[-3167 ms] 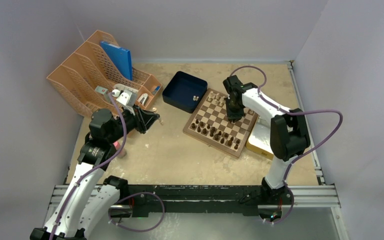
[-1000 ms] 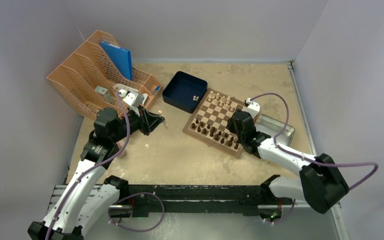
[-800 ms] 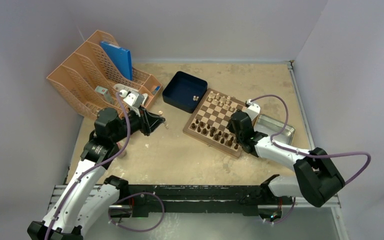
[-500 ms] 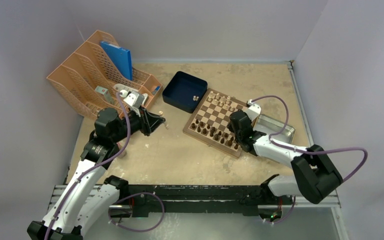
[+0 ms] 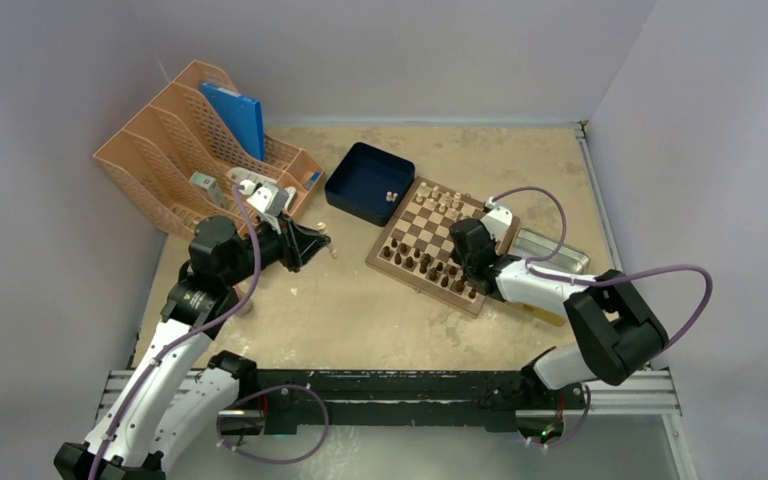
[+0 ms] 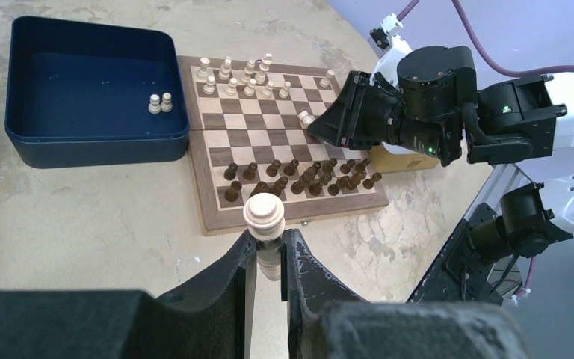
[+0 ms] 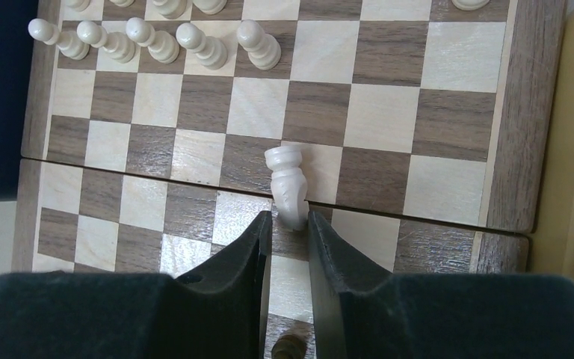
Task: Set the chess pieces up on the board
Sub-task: Pick up the chess piece from the chessboard.
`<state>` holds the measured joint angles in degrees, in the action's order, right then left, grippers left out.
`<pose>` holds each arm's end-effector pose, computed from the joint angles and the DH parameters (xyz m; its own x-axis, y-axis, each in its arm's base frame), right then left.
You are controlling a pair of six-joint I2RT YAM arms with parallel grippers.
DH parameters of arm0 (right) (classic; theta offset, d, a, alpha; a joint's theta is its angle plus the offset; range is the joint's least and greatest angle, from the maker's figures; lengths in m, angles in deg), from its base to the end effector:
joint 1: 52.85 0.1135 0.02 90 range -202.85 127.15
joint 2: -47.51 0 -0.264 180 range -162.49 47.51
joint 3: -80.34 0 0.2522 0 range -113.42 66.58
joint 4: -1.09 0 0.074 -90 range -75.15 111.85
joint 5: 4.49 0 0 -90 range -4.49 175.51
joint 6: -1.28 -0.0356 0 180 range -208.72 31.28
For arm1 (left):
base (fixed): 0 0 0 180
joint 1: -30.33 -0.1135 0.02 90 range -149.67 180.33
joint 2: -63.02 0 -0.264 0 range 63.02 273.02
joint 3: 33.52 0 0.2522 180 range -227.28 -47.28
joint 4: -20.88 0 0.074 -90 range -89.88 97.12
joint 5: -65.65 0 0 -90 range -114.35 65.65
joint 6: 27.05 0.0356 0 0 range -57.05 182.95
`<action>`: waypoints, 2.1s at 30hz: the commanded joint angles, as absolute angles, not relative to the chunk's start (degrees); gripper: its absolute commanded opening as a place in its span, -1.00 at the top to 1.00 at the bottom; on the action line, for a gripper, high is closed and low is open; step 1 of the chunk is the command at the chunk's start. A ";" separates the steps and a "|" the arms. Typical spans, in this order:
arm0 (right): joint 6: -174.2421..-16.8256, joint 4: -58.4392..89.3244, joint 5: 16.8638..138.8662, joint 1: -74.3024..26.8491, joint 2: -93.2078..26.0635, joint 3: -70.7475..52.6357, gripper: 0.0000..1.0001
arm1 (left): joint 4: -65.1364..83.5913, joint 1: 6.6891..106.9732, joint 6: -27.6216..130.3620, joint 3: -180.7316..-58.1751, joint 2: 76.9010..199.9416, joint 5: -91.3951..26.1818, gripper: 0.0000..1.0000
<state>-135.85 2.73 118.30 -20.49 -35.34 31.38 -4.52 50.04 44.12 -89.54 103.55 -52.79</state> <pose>0.2477 0.1342 0.1744 -0.3909 0.4817 -0.7843 0.3069 0.8716 0.3823 0.1507 -0.0720 0.3343 -0.3916 -0.1612 -0.9059 0.6464 0.6525 -0.3955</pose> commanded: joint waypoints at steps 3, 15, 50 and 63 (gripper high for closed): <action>-135.94 3.60 120.32 -20.26 -36.22 28.37 0.51 | -2.42 50.55 45.11 -89.74 103.00 -52.51 1.00; -135.56 4.51 122.79 -20.25 -39.03 26.37 0.78 | -2.62 50.60 45.28 -89.91 102.90 -52.12 1.00; -113.37 26.42 58.36 -21.17 -27.95 7.11 1.00 | 2.38 50.71 33.77 -100.98 119.32 -50.80 1.00; -120.37 11.82 45.73 -13.67 -31.16 3.66 1.00 | 16.70 50.72 25.44 -101.38 127.94 -51.37 1.00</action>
<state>-118.89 17.20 51.00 -15.36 -29.53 8.80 9.93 50.36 28.58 -98.72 126.89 -50.50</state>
